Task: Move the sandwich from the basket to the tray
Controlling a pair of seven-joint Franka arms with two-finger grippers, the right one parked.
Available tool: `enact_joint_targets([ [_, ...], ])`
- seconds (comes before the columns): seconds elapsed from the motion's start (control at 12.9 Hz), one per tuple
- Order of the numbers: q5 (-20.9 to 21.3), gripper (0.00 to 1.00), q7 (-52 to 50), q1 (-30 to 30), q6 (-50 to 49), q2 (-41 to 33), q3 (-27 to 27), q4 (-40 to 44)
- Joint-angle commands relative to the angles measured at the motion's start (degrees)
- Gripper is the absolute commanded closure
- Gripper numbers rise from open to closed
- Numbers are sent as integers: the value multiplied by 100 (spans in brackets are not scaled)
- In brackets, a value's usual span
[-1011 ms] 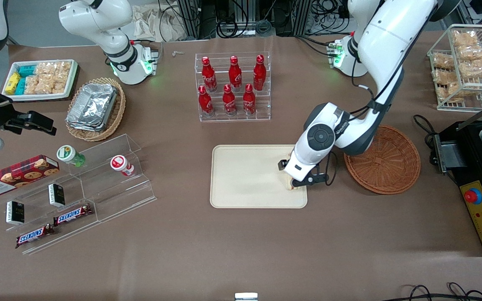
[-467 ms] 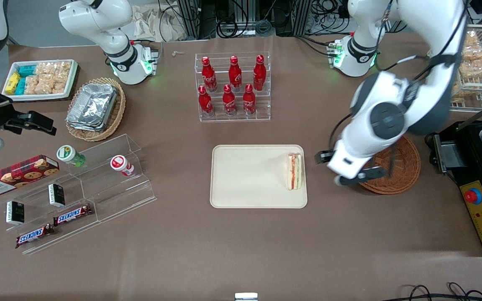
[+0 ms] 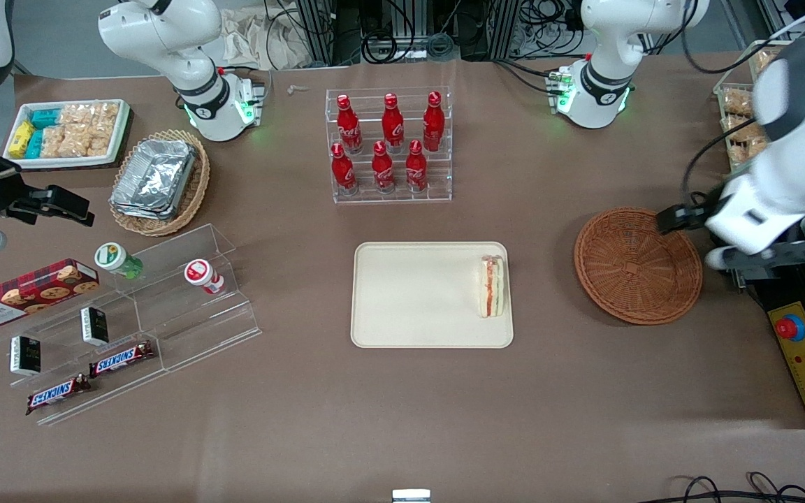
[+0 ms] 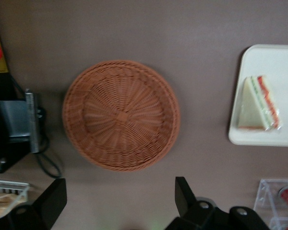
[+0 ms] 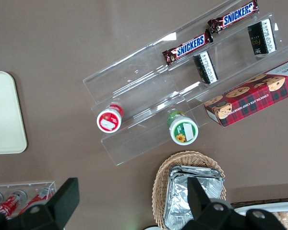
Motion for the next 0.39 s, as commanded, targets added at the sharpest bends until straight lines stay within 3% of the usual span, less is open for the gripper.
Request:
enact_joint_targets([
  [0.0, 273, 0, 1071, -13, -74, -160, 241, -62],
  [0.08, 466, 0, 1362, -13, -170, -108, 250, 96],
  [0.31, 495, 0, 1436, -13, -189, 59, 250, 387],
])
